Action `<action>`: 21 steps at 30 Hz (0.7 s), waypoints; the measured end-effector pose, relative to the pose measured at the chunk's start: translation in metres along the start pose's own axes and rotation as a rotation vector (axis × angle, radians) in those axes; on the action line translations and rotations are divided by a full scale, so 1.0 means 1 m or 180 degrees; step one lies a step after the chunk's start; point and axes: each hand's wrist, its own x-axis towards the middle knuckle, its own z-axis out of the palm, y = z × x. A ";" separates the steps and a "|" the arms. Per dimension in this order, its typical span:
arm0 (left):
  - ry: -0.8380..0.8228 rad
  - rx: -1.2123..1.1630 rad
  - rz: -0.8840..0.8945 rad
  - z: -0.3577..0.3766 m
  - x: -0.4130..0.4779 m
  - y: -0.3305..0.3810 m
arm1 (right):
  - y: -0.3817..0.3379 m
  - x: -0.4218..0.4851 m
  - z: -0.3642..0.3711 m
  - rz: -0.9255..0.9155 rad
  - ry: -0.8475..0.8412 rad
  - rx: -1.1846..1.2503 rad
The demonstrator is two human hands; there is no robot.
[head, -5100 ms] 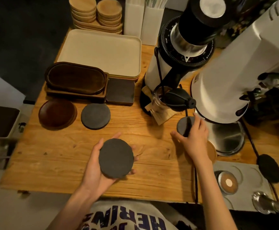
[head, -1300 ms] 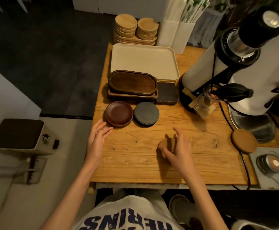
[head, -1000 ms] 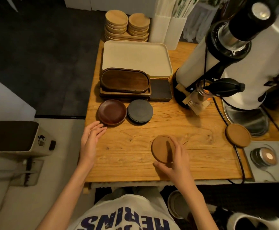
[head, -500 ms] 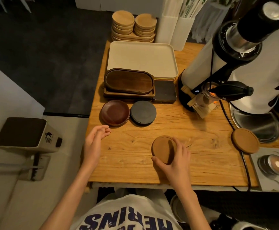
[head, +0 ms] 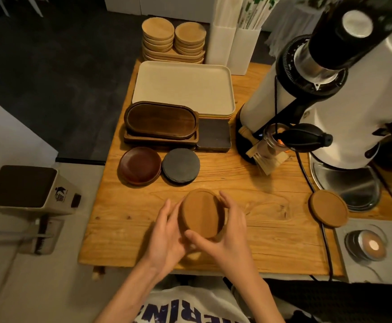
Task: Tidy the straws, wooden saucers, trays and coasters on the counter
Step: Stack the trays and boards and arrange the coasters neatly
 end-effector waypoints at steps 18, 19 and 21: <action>-0.0014 -0.1147 -0.0192 0.093 0.063 -0.065 | 0.128 0.048 -0.190 0.0816 0.0701 -0.1300; 0.0012 -0.1157 -0.0195 0.095 0.066 -0.068 | 0.135 0.050 -0.195 0.0915 0.0583 -0.1419; 0.0036 -0.1161 -0.0207 0.100 0.070 -0.074 | 0.148 0.053 -0.202 0.1068 0.0389 -0.1539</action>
